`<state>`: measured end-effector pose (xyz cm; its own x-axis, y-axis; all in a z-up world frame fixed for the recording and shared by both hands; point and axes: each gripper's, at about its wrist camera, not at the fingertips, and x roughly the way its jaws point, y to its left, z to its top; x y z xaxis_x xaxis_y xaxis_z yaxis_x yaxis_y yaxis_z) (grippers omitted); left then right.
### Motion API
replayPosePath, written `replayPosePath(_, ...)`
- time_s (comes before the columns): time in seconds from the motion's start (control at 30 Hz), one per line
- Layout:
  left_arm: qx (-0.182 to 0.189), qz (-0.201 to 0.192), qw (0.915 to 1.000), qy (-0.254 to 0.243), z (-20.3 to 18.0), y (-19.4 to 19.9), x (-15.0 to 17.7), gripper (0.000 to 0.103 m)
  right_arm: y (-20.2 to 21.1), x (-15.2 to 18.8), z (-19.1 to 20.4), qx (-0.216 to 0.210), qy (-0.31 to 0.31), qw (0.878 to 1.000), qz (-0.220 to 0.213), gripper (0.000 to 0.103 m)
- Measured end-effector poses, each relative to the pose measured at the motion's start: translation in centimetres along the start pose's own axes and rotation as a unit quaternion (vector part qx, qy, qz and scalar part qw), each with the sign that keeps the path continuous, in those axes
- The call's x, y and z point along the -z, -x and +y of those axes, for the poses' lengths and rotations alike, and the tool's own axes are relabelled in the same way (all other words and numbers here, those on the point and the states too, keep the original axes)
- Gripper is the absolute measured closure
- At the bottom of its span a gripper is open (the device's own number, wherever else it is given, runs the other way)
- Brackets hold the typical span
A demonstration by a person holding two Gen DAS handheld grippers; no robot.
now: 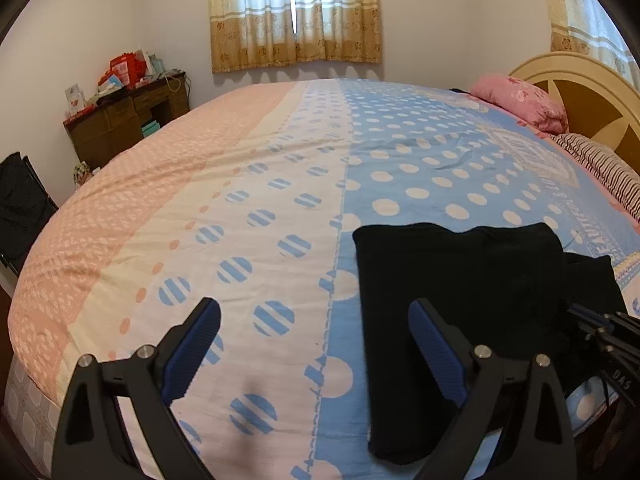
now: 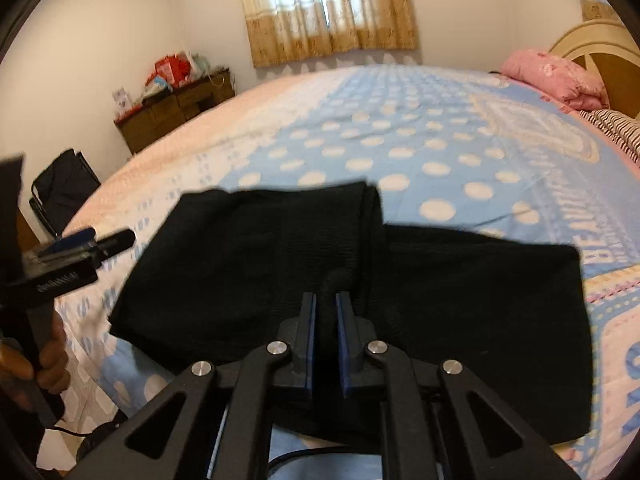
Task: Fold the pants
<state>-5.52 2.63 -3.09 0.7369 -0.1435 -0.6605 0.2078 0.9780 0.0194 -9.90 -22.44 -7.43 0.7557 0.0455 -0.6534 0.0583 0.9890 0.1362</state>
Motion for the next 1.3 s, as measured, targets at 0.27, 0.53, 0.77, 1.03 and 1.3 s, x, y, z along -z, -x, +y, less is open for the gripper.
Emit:
replayPosePath(0.27, 0.003, -0.001, 1.0000, 0.002, -0.2, -0.2, 0.0, 0.006, -1.4, 1.3, -1.7, 0.024, -0.007, 0.999, 0.025, 0.090)
replayPosePath(0.53, -0.007, -0.003, 1.0000, -0.004, 0.1, -0.1, 0.0, 0.006, 0.7, -0.2, -3.8, -0.022, -0.091, 0.995, -0.025, 0.034)
replayPosePath(0.77, -0.018, 0.006, 0.9997, 0.017, 1.2, -0.4, 0.0, 0.006, -3.4, 0.6, -1.5, -0.025, -0.047, 0.998, 0.020, 0.042)
replayPosePath(1.03, -0.022, 0.004, 0.9993, 0.032, 2.0, -0.2, -0.2, 0.006, -0.4, -0.2, -0.9, -0.050, -0.022, 0.998, -0.002, 0.078)
replayPosePath(1.3, -0.029, -0.012, 0.9994, 0.011, 1.2, 0.3, -0.7, 0.005, 7.0, -0.8, -3.7, 0.054, 0.027, 0.996, -0.059, 0.078)
